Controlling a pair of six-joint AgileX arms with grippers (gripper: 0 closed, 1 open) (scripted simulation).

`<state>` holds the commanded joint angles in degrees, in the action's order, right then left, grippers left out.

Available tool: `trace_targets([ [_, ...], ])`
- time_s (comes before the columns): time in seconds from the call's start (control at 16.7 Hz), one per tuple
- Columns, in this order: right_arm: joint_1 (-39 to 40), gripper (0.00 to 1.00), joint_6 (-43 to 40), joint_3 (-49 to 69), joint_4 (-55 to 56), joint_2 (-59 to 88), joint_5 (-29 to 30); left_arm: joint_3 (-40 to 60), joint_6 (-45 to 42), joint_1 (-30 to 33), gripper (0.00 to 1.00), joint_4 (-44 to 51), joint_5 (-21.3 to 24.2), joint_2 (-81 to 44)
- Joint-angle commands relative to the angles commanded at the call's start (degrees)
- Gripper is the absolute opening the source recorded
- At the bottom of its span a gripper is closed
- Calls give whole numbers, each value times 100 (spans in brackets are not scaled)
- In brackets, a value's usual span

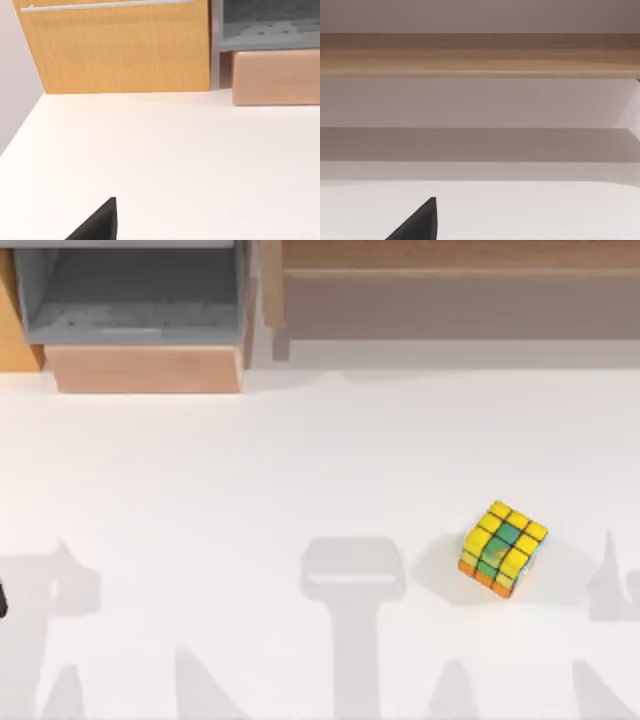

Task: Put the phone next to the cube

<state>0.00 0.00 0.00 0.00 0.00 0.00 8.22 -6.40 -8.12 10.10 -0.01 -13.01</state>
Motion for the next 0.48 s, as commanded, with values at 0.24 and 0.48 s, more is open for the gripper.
trace_targets([
  [0.24, 0, 100, 0, 0, 0, 0, 0, 842, -653, -823, 100, 1103, -7, -1927],
  [0.48, 0, 100, 0, 0, 0, 0, 0, 1682, -1280, -1658, 100, 2230, -12, -4070],
])
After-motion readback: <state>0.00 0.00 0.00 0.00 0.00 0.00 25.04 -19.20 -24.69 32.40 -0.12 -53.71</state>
